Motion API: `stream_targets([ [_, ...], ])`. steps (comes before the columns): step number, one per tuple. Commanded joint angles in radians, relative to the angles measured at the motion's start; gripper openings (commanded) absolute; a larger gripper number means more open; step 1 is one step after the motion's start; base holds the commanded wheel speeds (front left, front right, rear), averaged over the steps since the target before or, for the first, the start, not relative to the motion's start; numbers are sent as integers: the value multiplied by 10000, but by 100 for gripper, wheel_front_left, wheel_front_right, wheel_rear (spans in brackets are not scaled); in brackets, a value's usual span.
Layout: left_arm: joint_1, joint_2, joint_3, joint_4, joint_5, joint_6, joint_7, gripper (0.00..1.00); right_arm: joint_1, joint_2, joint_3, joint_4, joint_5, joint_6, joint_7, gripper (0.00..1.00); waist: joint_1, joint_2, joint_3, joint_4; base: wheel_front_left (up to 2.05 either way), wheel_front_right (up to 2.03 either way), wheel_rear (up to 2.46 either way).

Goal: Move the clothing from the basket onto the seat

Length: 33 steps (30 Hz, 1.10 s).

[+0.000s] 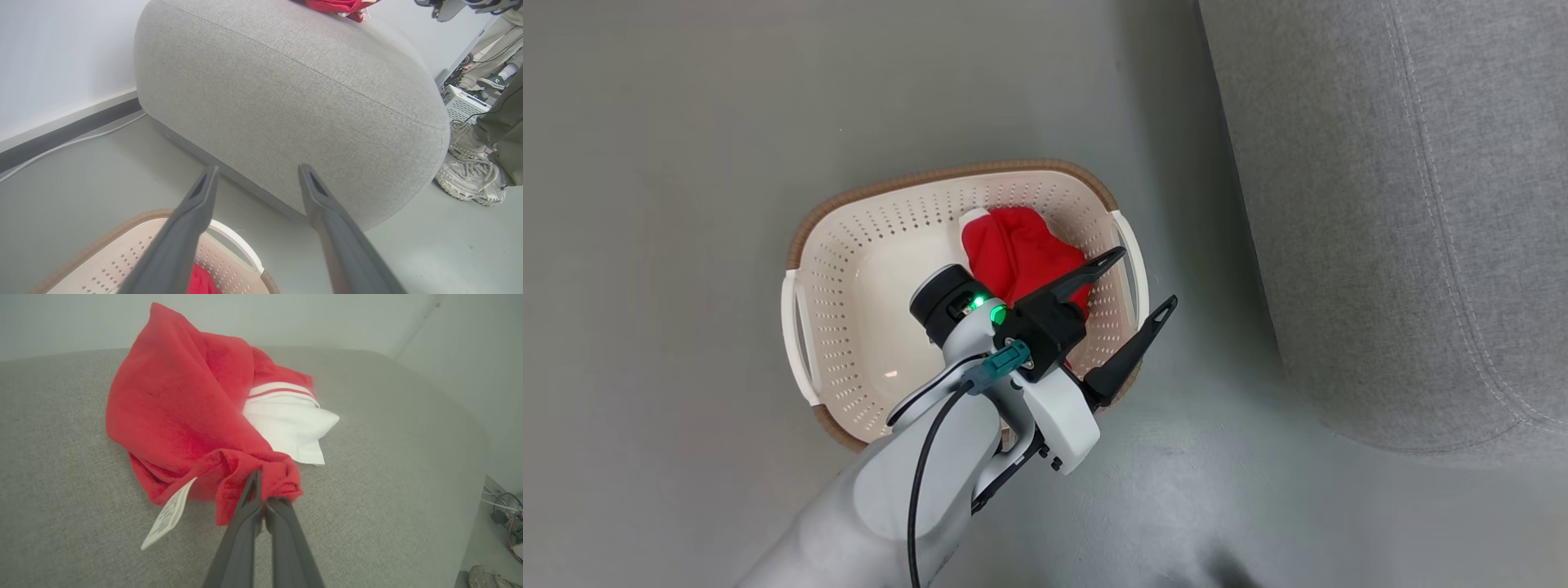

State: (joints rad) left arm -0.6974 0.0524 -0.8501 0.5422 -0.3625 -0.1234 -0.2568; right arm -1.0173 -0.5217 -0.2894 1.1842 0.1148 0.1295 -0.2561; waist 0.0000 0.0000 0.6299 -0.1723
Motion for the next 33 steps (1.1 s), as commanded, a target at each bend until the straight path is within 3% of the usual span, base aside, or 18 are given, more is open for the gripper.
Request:
stream_targets([
  [1, 177, -21, 292, -223, -61, -56, -49, 100, 477, -192, 5, -47, 57, 12, -57, 20, 0, 0, -177, 66, 0, 0, 0],
  [2, 218, -21, 333, -226, -69, -56, -49, 100, 608, -153, -16, -62, 58, 12, -57, 73, 0, 0, -254, 83, 0, 0, 0],
  [3, 261, -21, 381, -227, -70, -56, -49, 100, 766, -98, 8, -78, 31, 12, -57, 100, 0, 0, -336, 100, 0, 0, 0],
  [9, 620, -21, 786, -193, -27, -40, -49, 100, 1704, 273, 132, -551, 22, 12, -57, 100, 0, 0, -920, 187, 0, 0, 0],
  [21, 1792, 133, 2182, -379, 125, -15, -49, 100, 3077, 1033, 1690, -2209, 505, 12, -57, 100, 0, 0, -2359, 346, 0, 0, 0],
  [33, 3207, 119, 3288, -724, 235, -52, -49, 100, 4460, 1481, 3107, -3113, 1298, 12, -57, 100, 0, 0, -3827, 1199, 0, 0, 0],
])
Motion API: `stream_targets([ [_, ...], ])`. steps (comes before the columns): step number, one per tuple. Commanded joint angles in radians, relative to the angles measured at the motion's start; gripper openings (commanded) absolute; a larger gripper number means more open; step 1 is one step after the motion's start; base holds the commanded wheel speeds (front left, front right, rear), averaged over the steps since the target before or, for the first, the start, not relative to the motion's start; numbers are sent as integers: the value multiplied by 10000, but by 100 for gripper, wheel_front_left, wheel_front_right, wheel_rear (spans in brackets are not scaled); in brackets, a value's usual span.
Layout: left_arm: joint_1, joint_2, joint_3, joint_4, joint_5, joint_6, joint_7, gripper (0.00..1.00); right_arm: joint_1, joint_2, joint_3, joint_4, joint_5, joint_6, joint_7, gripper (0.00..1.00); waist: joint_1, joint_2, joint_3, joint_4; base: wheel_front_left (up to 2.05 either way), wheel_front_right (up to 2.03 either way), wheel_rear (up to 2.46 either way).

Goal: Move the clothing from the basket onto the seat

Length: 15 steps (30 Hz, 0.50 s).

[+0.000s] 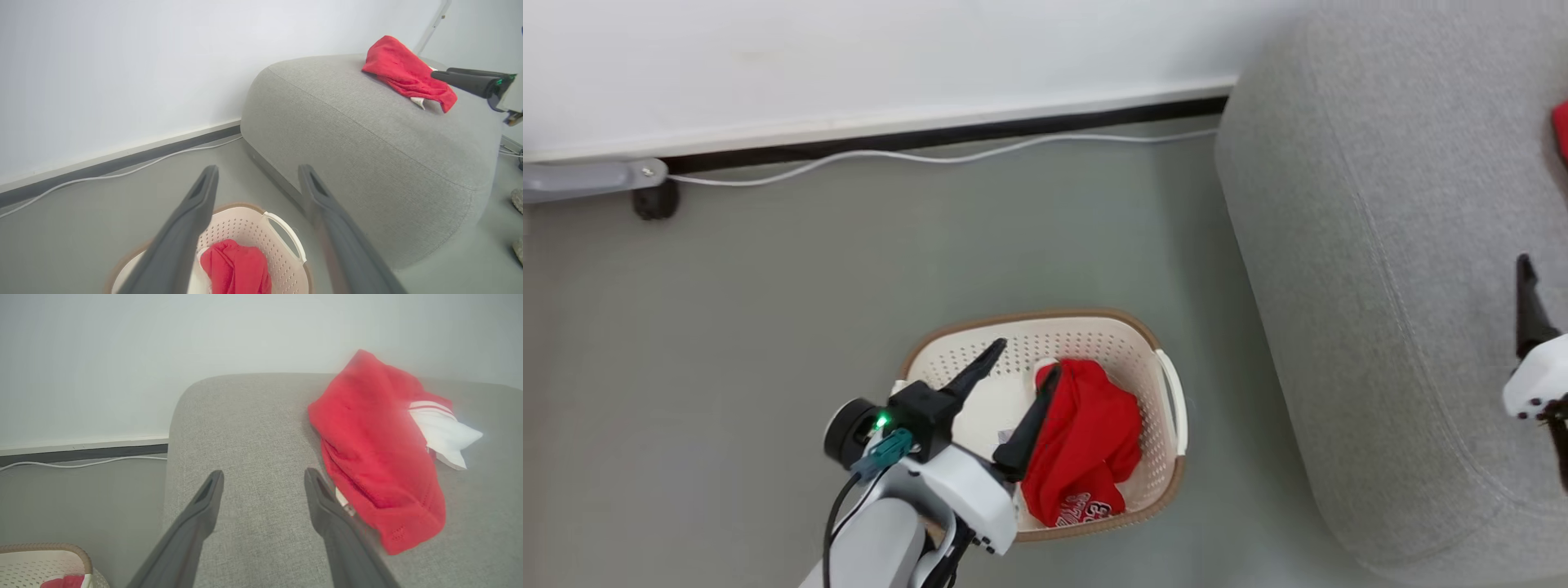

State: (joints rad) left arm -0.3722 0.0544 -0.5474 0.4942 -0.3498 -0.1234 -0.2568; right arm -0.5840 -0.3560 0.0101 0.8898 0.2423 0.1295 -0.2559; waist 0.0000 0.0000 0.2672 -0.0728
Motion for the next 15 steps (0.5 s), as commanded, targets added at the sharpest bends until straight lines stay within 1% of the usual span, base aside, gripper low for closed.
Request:
stream_targets([
  [1, 59, 98, 407, -280, 131, -52, -49, 100, 231, -140, 226, -320, 56, 12, -59, 100, 0, 0, -276, 279, 0, 0, 0],
  [6, 597, 129, 1371, -570, 324, 39, -49, 100, 655, 84, 832, -1214, 275, 12, -59, 100, 0, 0, -597, 580, 0, 0, 0],
  [7, 809, 152, 1801, -753, 445, 117, -49, 100, 766, 158, 1004, -1631, 424, 12, -59, 100, 0, 0, -715, 685, 0, 0, 0],
  [9, 1030, 180, 2255, -926, 552, 187, -49, 100, 888, 235, 1201, -2057, 513, 12, -59, 100, 0, 0, -856, 770, 0, 0, 0],
  [15, 1682, 214, 3588, -1372, 850, 321, -49, 100, 1410, 533, 1488, -3218, 730, 12, -59, 100, 0, 0, -1316, 984, 0, 0, 0],
])
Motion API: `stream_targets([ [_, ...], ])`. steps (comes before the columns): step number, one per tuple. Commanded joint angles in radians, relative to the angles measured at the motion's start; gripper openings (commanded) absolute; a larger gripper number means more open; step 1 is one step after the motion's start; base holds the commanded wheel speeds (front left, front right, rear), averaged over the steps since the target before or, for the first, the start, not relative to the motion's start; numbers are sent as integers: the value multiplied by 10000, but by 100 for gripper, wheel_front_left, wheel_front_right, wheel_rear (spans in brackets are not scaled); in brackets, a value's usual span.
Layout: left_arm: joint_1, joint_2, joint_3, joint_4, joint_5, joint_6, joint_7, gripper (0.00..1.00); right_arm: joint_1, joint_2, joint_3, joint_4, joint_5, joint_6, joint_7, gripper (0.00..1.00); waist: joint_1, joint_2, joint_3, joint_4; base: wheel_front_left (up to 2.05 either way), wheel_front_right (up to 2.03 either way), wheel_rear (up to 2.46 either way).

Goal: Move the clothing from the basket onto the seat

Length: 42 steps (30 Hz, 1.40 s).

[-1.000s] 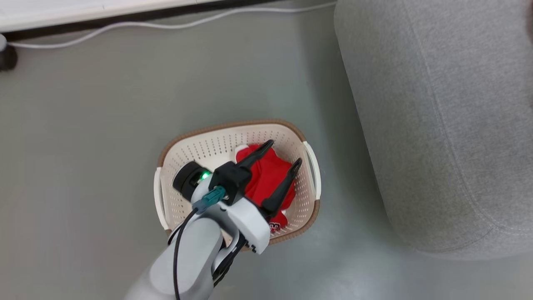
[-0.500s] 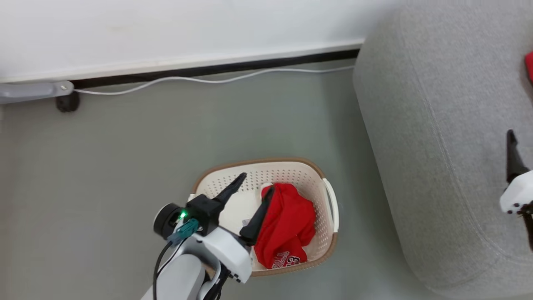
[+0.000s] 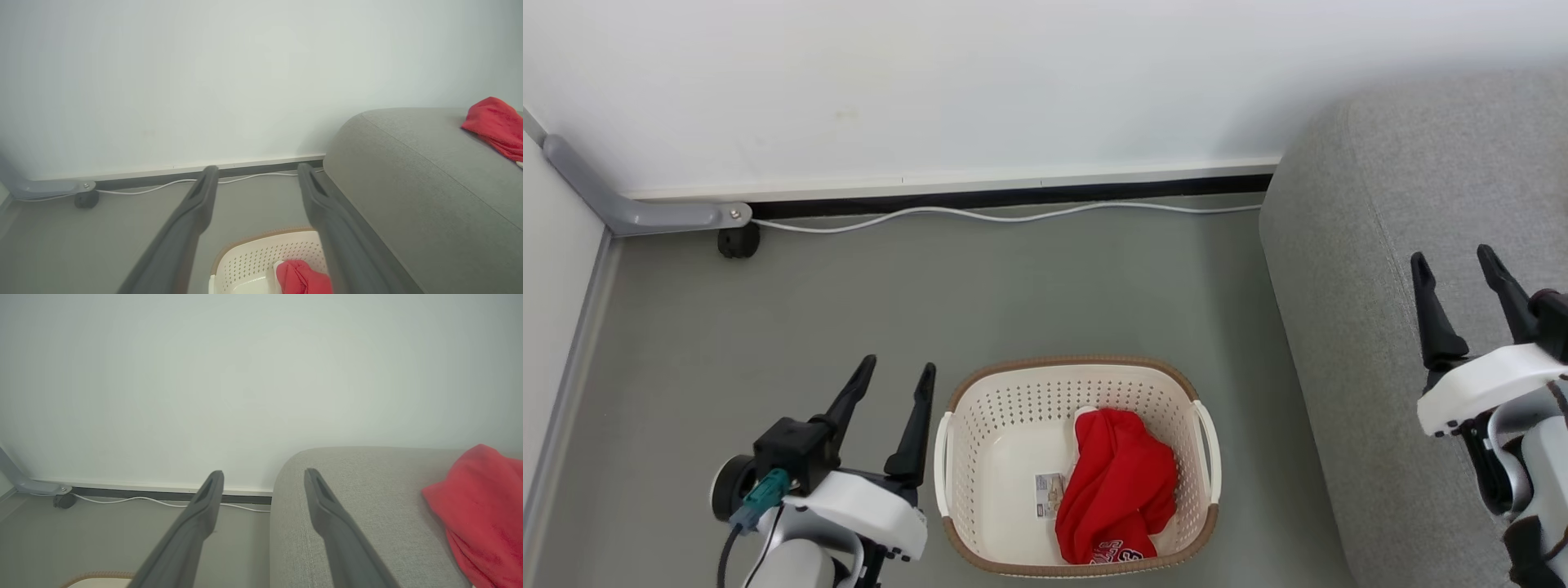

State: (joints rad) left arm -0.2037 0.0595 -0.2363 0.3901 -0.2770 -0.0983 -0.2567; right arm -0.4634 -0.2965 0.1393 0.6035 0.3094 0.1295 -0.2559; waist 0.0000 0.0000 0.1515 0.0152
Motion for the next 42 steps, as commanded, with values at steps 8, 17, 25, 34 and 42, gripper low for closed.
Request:
stream_targets([
  [8, 673, 156, 2105, -960, 662, 371, -51, 100, 863, 404, 382, -1638, 106, 12, -59, 100, 0, 0, -673, 170, 0, 0, 0],
  [17, 1284, 48, 2964, -1424, 1072, 399, -51, 100, 2016, 900, 219, -2837, -186, 12, -59, 100, 0, 0, -1161, 227, 0, 0, 0],
  [25, 1963, -34, 3113, -1586, 1359, 195, -51, 100, 2944, 1213, 70, -2895, -435, 12, -59, 100, 0, 0, -1442, 125, 0, 0, 0],
  [34, 2367, -83, 2978, -1607, 1299, 255, -51, 100, 3251, 1188, -50, -2517, -539, 12, -59, 100, 0, 0, -1589, -11, 0, 0, 0],
  [42, 2328, -90, 2790, -1574, 1217, 295, -51, 100, 3149, 1152, 95, -2376, -422, 12, -59, 100, 0, 0, -1607, -79, 0, 0, 0],
])
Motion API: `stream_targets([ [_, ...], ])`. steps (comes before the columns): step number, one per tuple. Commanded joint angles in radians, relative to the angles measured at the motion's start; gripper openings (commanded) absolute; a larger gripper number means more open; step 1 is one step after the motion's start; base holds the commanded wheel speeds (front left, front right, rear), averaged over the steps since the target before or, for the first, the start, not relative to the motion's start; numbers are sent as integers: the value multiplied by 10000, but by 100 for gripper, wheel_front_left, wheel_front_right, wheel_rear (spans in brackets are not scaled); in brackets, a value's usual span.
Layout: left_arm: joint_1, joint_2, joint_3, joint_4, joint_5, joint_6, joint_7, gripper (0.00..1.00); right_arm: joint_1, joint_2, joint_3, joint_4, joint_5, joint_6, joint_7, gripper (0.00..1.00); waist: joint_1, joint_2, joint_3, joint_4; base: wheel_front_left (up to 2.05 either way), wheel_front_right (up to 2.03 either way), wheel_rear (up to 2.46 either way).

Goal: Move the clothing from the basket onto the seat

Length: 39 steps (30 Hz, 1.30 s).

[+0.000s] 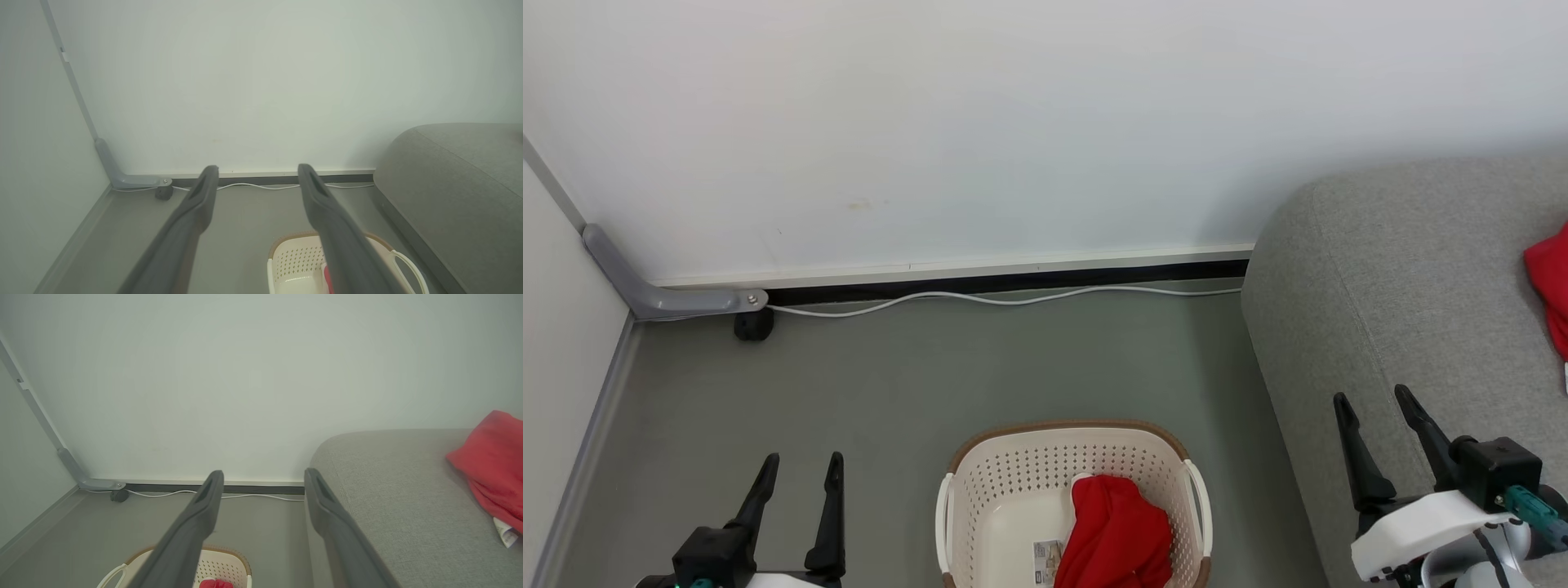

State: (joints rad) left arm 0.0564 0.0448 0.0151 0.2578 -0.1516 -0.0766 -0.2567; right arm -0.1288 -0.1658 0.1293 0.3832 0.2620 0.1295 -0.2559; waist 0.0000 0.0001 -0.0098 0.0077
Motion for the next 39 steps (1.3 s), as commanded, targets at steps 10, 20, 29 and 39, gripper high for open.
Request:
stream_targets([
  [10, -495, 56, -98, -34, -203, 158, -51, 100, -475, -178, 543, -455, 201, 12, -59, 100, 0, -1, 553, 24, 0, 0, 0],
  [20, -1066, 55, -652, 214, -365, 339, -51, 100, -1057, -264, 872, -886, 383, 12, -59, 100, 0, -1, 1716, 2, 0, 0, 0],
  [29, -2112, 55, -1801, 636, -1040, 768, -51, 100, -1760, -639, 1193, -1271, 561, 12, -59, 100, 0, -1, 3305, 46, 0, 0, 0],
  [39, -3789, 55, -3610, 1824, -2199, 939, -51, 100, -2862, -930, 1400, -1835, 714, 12, -59, 100, 0, -1, 5216, -150, 0, 0, 0],
])
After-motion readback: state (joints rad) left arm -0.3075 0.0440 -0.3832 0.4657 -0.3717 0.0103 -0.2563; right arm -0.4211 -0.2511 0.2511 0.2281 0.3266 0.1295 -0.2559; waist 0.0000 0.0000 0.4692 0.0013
